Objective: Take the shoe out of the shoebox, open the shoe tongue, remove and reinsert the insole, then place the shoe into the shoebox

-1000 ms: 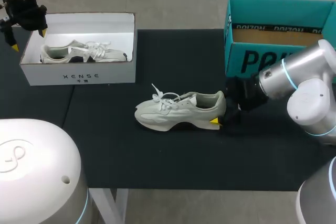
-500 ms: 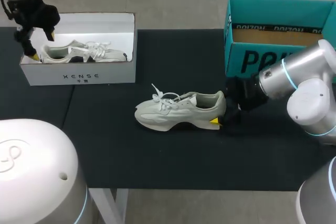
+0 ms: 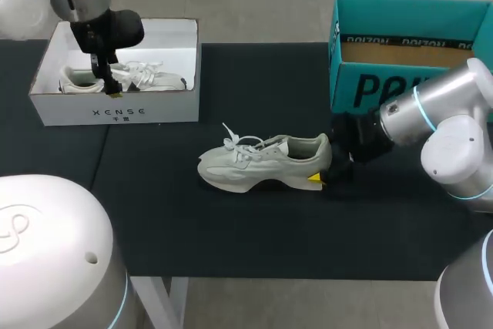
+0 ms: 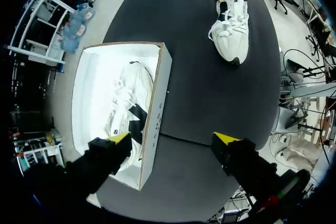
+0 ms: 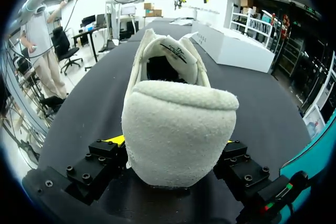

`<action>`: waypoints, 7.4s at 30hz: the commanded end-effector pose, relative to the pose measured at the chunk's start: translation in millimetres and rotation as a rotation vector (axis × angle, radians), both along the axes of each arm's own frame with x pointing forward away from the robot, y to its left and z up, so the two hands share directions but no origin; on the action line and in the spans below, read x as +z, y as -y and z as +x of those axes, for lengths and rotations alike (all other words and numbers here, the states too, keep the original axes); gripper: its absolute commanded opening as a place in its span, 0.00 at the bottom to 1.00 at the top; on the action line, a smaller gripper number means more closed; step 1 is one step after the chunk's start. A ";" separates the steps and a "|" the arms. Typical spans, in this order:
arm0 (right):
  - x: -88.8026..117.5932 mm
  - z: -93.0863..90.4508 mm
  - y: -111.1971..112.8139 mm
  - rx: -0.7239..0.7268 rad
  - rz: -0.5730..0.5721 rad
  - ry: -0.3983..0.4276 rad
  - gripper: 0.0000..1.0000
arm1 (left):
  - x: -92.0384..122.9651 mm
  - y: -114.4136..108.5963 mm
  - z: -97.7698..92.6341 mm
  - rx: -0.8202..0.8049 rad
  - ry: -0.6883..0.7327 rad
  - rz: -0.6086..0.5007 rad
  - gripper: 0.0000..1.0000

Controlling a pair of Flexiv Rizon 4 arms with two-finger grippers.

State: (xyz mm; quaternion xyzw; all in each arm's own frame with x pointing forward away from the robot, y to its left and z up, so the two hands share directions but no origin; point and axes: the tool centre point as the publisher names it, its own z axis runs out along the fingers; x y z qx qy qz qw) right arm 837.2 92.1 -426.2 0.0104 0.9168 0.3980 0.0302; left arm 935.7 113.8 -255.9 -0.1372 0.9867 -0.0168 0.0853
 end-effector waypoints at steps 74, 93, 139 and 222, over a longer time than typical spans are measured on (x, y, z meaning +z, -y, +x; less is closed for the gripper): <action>-7.3 0.6 -4.1 -0.001 -0.001 0.002 0.00 | -34.3 248.9 -43.5 1.139 -0.034 -0.174 1.00; -7.3 0.6 -4.1 -0.001 -0.001 0.002 0.00 | -87.0 313.8 -82.7 0.997 -0.137 -0.174 1.00; -7.3 0.6 -4.1 -0.001 -0.001 0.002 0.00 | -85.1 305.6 -109.1 1.210 -0.056 -0.151 0.00; -7.3 0.6 -4.1 -0.001 -0.001 0.002 0.00 | -19.4 287.9 -67.4 -0.418 -0.106 -0.465 0.00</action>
